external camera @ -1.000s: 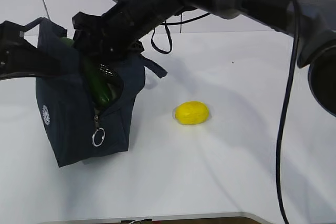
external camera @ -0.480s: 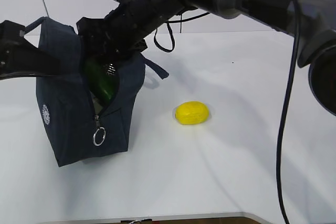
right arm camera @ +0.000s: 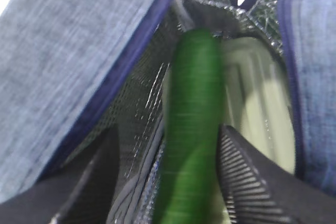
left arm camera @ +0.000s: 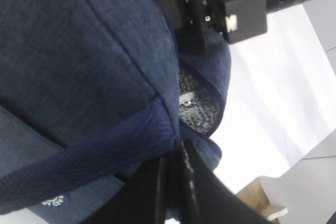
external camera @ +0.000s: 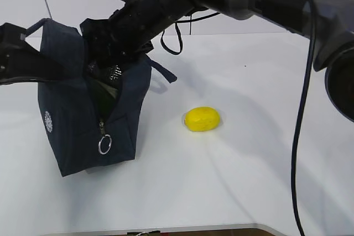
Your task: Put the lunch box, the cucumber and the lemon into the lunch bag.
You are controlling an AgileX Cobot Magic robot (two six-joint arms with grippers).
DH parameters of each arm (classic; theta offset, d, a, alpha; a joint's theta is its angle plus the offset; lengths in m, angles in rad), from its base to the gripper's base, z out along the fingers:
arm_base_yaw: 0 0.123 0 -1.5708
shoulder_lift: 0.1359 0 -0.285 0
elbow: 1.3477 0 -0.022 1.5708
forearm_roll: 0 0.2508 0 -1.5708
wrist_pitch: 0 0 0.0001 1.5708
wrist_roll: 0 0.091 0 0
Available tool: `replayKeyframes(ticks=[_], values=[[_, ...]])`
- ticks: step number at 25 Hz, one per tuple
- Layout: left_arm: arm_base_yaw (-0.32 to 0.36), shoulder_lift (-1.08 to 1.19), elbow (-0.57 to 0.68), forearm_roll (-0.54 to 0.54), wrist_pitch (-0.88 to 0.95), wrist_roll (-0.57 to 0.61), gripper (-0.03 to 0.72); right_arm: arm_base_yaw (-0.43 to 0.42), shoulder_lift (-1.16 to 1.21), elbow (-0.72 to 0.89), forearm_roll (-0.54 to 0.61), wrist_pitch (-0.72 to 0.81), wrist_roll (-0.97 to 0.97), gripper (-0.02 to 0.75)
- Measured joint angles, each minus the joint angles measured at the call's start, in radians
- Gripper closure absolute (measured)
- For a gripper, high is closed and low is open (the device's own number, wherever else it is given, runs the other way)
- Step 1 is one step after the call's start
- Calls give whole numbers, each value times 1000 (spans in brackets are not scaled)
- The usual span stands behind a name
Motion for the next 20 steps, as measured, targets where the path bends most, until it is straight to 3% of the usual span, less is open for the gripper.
replayKeyframes(ticks=[10, 20], values=[[0, 0, 0, 16, 1, 2, 697, 0, 1, -49, -5, 47, -56, 265], [0, 0, 0, 42, 5, 2, 697, 0, 3, -314, -269, 192, -60, 265]])
